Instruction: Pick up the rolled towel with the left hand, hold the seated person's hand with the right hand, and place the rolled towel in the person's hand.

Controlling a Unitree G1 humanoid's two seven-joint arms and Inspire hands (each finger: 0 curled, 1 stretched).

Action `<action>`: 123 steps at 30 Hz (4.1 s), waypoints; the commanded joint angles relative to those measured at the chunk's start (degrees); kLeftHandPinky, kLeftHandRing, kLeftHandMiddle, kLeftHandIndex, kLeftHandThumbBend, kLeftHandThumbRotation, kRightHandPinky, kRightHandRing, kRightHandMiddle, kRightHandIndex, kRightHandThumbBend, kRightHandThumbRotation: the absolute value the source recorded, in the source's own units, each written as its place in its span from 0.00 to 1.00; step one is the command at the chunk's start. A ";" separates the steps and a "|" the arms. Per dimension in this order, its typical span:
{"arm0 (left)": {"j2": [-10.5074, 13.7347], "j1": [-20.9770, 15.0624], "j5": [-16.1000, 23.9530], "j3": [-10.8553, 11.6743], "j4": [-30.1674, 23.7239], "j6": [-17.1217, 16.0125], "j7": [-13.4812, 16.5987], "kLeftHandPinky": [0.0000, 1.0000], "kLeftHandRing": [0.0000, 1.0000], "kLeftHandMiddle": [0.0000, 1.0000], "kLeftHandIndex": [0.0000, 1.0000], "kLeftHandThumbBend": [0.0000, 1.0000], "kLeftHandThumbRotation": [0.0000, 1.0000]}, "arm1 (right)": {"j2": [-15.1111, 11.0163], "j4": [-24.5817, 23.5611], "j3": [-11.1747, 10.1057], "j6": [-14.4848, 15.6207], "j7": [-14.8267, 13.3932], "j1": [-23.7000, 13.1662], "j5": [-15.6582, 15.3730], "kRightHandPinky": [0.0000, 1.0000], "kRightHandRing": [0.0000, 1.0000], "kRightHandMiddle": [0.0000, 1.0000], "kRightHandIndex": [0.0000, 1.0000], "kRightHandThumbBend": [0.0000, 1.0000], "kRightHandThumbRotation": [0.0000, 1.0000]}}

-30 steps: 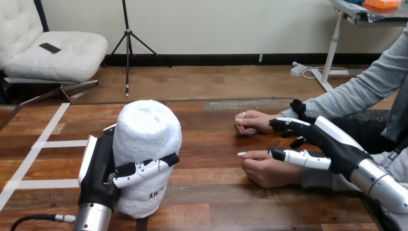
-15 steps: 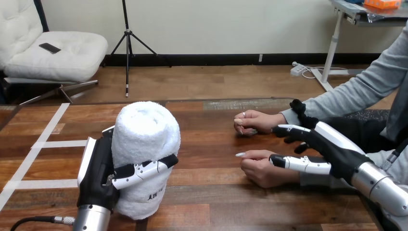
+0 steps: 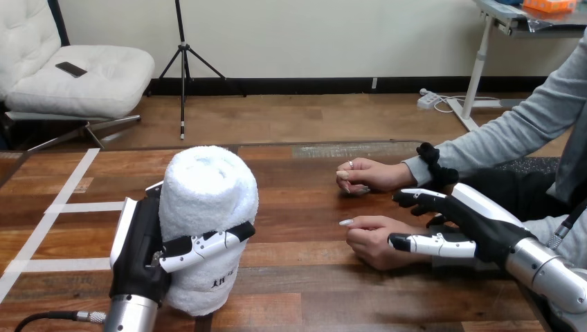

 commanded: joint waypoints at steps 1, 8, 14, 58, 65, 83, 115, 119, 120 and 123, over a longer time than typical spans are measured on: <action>0.19 -2.44 -1.37 1.10 -4.08 -0.78 -0.27 0.25 0.30 0.36 0.39 0.58 0.00 | -2.19 0.86 0.20 0.25 0.60 -6.69 0.51 0.78 0.89 0.90 0.89 0.87 0.73; 0.23 -2.43 -1.36 1.24 -3.87 -1.03 -0.42 0.25 0.30 0.36 0.39 0.58 0.00 | -2.60 2.36 0.74 -0.43 1.21 -7.61 0.35 0.78 0.89 0.90 0.89 0.97 0.71; 0.29 -2.34 -1.30 1.46 -3.74 -1.30 -0.48 0.25 0.30 0.36 0.39 0.58 0.00 | -3.17 2.60 1.31 0.10 2.42 -8.15 0.57 0.78 0.88 0.91 0.89 1.00 0.66; 0.14 -1.66 -0.72 2.13 -3.93 -1.65 -0.20 0.25 0.30 0.36 0.39 0.58 0.00 | -6.03 4.39 3.55 4.41 3.94 -12.35 -1.87 0.70 0.85 0.90 0.89 1.00 0.35; 0.28 -1.59 -1.17 2.13 -4.03 -1.46 -0.56 0.25 0.30 0.36 0.39 0.58 0.00 | -6.39 3.82 3.87 5.07 4.89 -12.43 -1.89 0.66 0.81 0.90 0.88 1.00 0.27; 0.25 -1.43 -1.18 2.26 -4.02 -1.60 -0.40 0.25 0.30 0.36 0.39 0.58 0.00 | -6.89 3.66 4.60 7.71 8.98 -13.64 -2.13 0.68 0.83 0.91 0.89 1.00 0.25; 0.37 -1.65 -0.88 2.47 -3.75 -1.88 -0.11 0.26 0.31 0.37 0.39 0.59 0.00 | -7.76 3.13 8.55 7.11 9.52 -16.04 -6.70 0.69 0.81 0.86 0.85 1.00 0.28; 0.40 -1.63 -0.58 2.49 -3.81 -1.98 0.09 0.26 0.31 0.37 0.39 0.58 0.00 | -7.95 3.07 9.14 6.50 8.83 -16.33 -7.47 0.67 0.79 0.85 0.83 1.00 0.29; 0.39 -1.58 -0.57 2.49 -3.95 -1.80 0.12 0.26 0.31 0.37 0.39 0.58 0.00 | -7.94 3.10 9.18 6.44 8.87 -16.47 -7.49 0.67 0.79 0.84 0.83 1.00 0.29; 0.39 -1.57 -0.53 2.46 -4.11 -1.55 0.17 0.26 0.31 0.37 0.39 0.58 0.00 | -7.86 3.21 9.14 6.34 9.03 -16.74 -7.42 0.66 0.78 0.83 0.82 1.00 0.29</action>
